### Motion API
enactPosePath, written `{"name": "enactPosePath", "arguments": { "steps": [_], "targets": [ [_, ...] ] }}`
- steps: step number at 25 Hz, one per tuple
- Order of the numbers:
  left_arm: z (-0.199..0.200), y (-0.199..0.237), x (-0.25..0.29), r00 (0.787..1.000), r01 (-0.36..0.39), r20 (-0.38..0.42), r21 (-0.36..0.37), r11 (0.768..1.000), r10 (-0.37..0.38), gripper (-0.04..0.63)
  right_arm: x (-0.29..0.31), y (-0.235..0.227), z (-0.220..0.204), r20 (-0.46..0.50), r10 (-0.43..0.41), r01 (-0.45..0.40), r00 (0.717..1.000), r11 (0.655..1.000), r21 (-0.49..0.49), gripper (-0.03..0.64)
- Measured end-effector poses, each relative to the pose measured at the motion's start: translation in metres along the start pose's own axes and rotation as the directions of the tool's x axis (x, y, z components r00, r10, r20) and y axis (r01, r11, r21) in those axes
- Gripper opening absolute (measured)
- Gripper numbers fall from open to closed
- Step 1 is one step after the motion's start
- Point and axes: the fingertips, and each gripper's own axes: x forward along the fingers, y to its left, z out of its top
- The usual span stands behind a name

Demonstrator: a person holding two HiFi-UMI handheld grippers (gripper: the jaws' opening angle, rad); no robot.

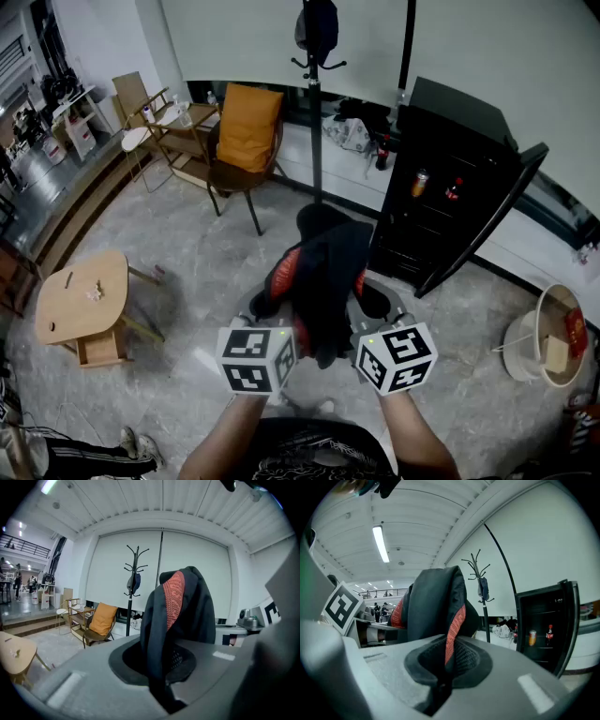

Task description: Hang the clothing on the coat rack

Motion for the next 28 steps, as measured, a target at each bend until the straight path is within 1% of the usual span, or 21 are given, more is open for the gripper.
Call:
{"name": "enactPosePath", "arguments": {
  "steps": [7,14,19,28],
  "targets": [
    [0.000,0.002,0.014,1.000,-0.009,-0.014,-0.007,1.000,0.009,0.018,0.009,-0.007,-0.001,-0.007,0.012,-0.012,1.000,1.000,0.000,0.017],
    [-0.002,0.022,0.033,1.000,-0.001,-0.026,-0.023,1.000,0.001,0.018,0.036,-0.007,-0.003,-0.021,0.020,-0.020,1.000,1.000,-0.006,0.018],
    [0.002,0.043,0.062,0.999,0.036,-0.034,-0.035,0.999,-0.037,0.018,0.067,-0.012,-0.002,-0.028,-0.007,0.007,1.000,1.000,-0.009,0.018],
    [0.019,0.089,0.102,0.992,0.117,-0.034,-0.026,0.993,-0.118,0.018,0.125,-0.008,0.009,-0.016,-0.073,0.073,0.997,0.997,-0.001,0.018]
  ]
}}
